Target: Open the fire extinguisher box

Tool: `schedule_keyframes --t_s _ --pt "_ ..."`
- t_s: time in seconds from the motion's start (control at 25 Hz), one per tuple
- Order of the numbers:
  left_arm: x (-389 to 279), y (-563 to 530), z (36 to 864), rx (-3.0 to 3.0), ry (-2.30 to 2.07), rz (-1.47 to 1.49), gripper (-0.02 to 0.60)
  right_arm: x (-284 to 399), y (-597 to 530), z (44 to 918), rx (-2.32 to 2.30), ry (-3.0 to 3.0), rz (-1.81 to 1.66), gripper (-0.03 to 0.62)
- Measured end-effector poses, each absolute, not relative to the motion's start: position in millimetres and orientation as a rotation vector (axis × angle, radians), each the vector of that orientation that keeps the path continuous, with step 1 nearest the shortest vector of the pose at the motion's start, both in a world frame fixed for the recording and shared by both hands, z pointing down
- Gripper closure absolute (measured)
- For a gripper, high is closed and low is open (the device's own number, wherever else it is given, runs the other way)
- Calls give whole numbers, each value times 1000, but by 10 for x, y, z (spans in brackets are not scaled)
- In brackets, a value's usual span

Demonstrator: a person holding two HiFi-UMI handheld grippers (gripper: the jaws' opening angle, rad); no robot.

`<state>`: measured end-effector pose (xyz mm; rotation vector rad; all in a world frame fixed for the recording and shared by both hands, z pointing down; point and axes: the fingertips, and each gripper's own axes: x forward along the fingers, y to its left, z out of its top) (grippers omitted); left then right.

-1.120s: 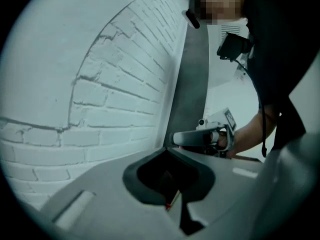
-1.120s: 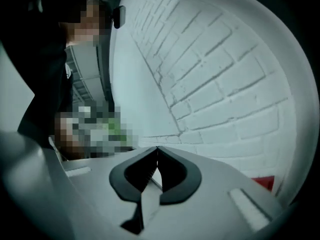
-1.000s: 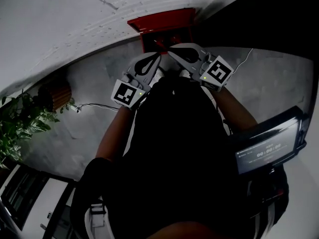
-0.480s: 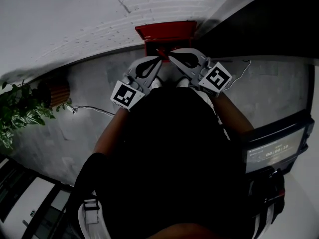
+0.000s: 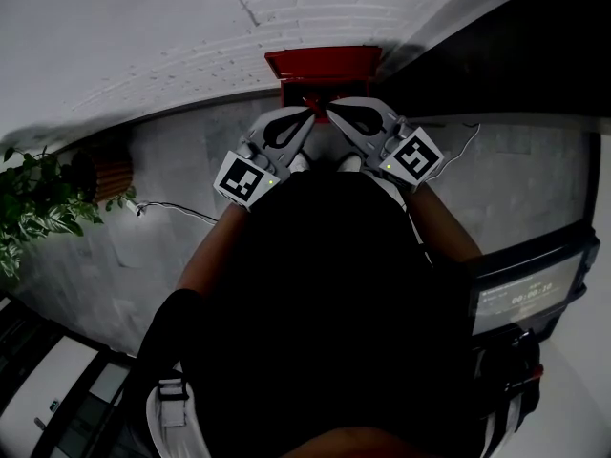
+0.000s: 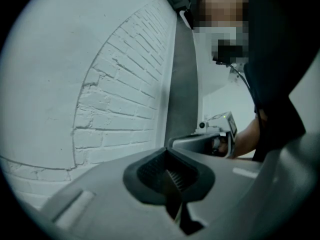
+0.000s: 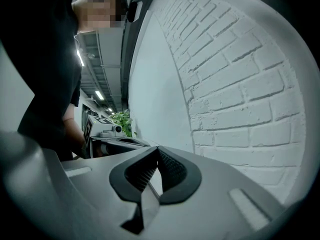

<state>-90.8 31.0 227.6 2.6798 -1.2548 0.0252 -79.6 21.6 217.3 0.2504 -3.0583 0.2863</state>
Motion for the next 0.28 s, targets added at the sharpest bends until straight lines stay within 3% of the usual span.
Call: schedule_keyframes --t_s 0.28 --pt "-946 226 2387 2703 -1255 14 580 -838 154 2291 276 -3059 277 583"
